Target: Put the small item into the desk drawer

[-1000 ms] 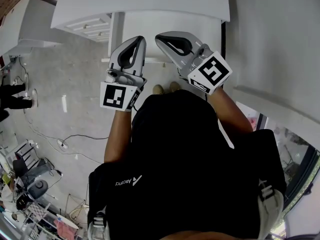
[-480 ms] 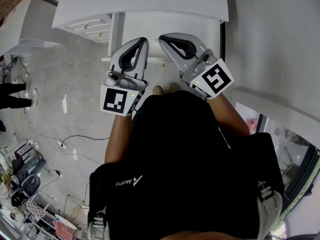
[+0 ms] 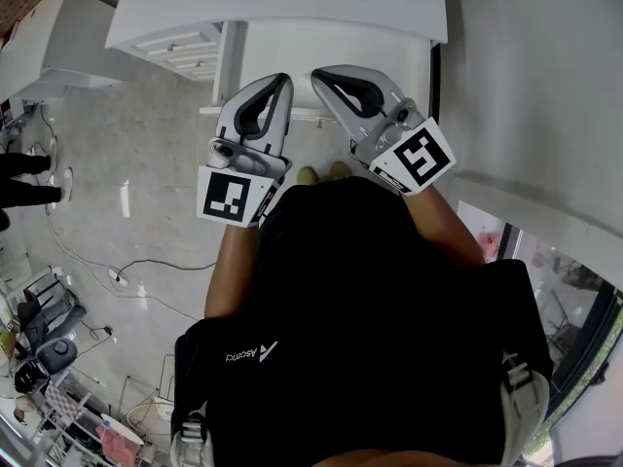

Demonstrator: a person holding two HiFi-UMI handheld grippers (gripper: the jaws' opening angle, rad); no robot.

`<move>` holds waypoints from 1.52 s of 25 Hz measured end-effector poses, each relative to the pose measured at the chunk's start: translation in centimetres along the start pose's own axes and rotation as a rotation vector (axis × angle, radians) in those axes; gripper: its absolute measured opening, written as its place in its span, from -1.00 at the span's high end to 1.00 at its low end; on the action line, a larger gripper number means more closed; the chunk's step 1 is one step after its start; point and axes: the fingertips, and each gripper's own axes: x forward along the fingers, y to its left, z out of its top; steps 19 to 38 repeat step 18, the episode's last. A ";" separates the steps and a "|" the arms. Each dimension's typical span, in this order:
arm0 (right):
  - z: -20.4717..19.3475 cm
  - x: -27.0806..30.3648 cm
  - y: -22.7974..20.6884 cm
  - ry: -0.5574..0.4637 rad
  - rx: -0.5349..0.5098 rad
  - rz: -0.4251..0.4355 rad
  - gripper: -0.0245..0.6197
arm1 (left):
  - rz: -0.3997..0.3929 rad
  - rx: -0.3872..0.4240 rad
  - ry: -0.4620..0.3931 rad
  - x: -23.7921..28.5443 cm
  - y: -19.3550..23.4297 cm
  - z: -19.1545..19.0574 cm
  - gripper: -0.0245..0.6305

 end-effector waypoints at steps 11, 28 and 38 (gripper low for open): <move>0.0 0.0 0.0 -0.003 -0.016 0.019 0.92 | -0.003 -0.005 0.011 0.1 0.2 -0.3 0.93; 0.1 -0.1 -0.3 0.000 -0.018 0.023 0.92 | -0.010 -0.007 0.011 0.6 0.1 -0.3 0.93; 0.1 -0.1 -0.3 0.000 -0.018 0.023 0.92 | -0.010 -0.007 0.011 0.6 0.1 -0.3 0.93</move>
